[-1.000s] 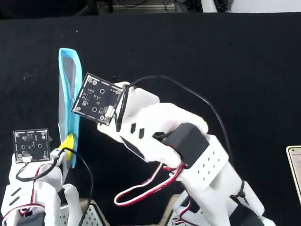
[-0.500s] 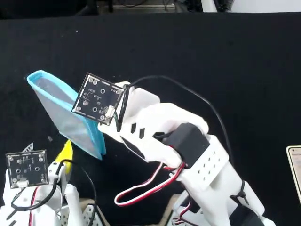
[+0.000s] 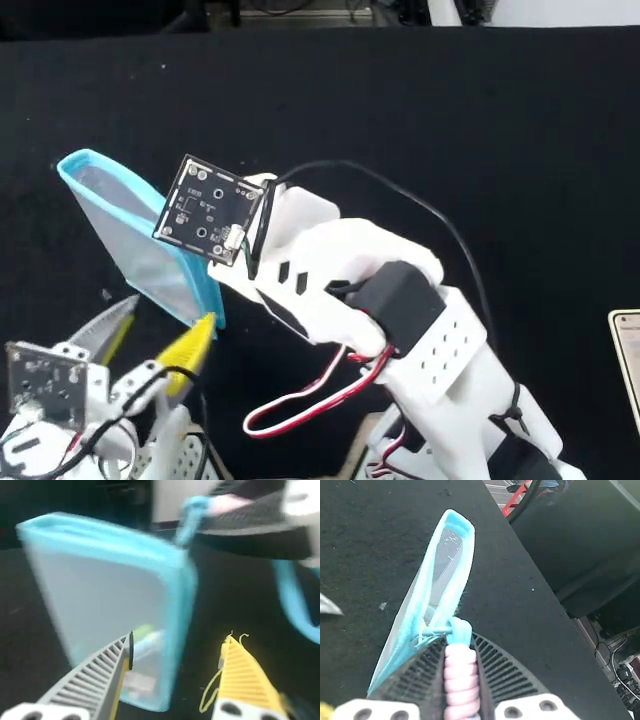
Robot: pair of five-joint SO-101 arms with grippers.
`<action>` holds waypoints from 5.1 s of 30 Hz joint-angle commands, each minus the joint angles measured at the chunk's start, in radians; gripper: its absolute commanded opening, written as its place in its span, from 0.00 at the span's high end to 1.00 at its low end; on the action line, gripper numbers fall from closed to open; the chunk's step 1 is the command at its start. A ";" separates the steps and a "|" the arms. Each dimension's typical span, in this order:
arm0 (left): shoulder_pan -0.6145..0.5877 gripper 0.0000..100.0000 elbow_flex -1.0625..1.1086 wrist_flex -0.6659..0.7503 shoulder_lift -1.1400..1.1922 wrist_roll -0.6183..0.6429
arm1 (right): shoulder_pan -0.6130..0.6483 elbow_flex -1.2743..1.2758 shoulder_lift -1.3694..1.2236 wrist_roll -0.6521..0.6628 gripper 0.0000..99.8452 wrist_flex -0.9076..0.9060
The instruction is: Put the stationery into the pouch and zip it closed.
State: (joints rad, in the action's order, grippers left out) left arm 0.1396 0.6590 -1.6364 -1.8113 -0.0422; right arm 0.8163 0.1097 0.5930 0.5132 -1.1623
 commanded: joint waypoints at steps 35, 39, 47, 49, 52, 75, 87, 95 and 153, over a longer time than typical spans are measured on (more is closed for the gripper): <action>-0.209 0.75 0.248 0.252 0.005 -0.216 | 0.006 -0.004 0.036 -0.011 0.99 0.020; -0.211 0.75 0.189 0.121 0.005 -0.282 | 0.006 -0.004 0.031 -0.011 0.99 0.020; -0.367 0.75 0.142 0.071 -0.018 -0.290 | 0.029 0.022 0.036 -0.011 0.99 0.029; -0.449 0.75 0.143 0.071 -0.017 -0.290 | 0.054 0.024 0.036 -0.011 0.99 0.029; -0.530 0.75 0.139 0.069 -0.017 -0.290 | 0.071 0.025 0.036 -0.011 0.99 0.029; -0.562 0.75 -0.096 -0.123 -0.017 -0.282 | 0.071 0.028 0.036 -0.011 0.99 0.023; -0.476 0.75 -0.186 -0.123 -0.015 -0.212 | 0.071 0.028 0.036 -0.011 0.99 0.025; -0.295 0.75 -0.174 -0.123 -0.014 -0.172 | 0.071 0.028 0.031 -0.011 0.99 0.026; -0.028 0.97 0.470 0.407 -0.014 -0.358 | -0.293 0.993 0.769 -0.284 0.99 0.471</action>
State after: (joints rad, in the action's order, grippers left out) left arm 0.1089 1.1040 -1.2528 -1.8267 -0.3966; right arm 0.5723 1.0441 1.2927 0.2386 -0.7710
